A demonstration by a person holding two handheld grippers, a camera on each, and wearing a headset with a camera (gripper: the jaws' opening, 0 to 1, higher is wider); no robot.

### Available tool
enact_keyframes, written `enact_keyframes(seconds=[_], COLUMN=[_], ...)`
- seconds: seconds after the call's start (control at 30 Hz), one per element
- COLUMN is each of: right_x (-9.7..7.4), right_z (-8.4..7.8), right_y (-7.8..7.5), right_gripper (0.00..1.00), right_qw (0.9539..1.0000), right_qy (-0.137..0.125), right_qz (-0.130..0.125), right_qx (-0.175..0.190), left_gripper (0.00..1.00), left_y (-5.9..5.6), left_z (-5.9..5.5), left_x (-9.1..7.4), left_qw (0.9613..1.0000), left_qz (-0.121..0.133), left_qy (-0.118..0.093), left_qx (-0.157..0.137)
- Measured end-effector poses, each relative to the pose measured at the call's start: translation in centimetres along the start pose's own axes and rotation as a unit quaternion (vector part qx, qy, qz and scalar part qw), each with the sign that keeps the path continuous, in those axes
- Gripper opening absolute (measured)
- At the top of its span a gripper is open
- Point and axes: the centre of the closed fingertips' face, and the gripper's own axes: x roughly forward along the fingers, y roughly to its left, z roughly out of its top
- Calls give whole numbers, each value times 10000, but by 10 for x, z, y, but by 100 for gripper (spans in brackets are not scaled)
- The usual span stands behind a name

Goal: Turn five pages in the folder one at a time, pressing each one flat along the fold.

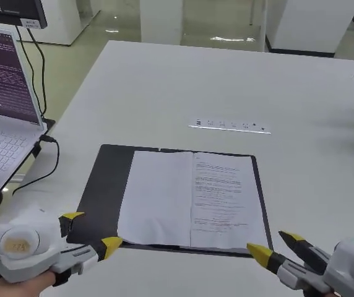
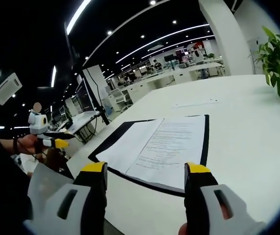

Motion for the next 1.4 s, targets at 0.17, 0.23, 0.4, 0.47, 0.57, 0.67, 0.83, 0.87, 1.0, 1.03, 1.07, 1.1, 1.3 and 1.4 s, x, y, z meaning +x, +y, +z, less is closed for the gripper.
enact_keyframes(seconds=[0.17,0.23,0.4,0.47,0.57,0.67,0.83,0.87,1.0,1.03,1.07,1.1,1.3,1.4], right_x=[-2,-1,0,0,-2,-5,-7,-7,-9,-9,-10,-11,-13,-14], right_z=[-9,-10,-11,-11,-12,-11,-16,-17,-20,-20,-20,-19,-13,-15], right_y=[4,4,5,4,3,2,-2,-1,2,3,4,4,8,6], right_gripper=[66,66,66,67,69,69,70,70,71,71,71,71,72,70], right_qw=[9997,9997,9997,9996,9996,9997,9992,9992,9991,9992,9992,9993,9996,9995], right_qy=[172,161,190,204,201,129,167,166,210,224,218,195,48,114], right_qz=[-95,-96,-118,-147,-189,-220,-370,-373,-355,-337,-321,-314,-226,-221], right_qx=[-165,-147,-134,-121,-97,-21,11,15,27,46,58,65,176,203], left_gripper=[64,64,64,64,64,64,63,63,62,62,63,63,63,62], left_y=[-8,-9,-8,-9,-10,-12,-17,-19,-25,-28,-29,-30,-46,-55], left_z=[-5,-2,4,5,4,5,5,5,6,5,5,5,1,-1], left_x=[5,7,11,13,14,15,19,19,22,24,25,27,40,45], left_qw=[9998,9998,9997,9996,9994,9992,9989,9988,9983,9982,9981,9980,9967,9954], left_qz=[-165,-192,-237,-268,-320,-361,-409,-432,-498,-523,-540,-558,-700,-780], left_qy=[56,64,23,28,79,93,140,143,162,178,189,200,335,450], left_qx=[-12,47,87,103,135,141,189,195,247,237,232,227,246,336])
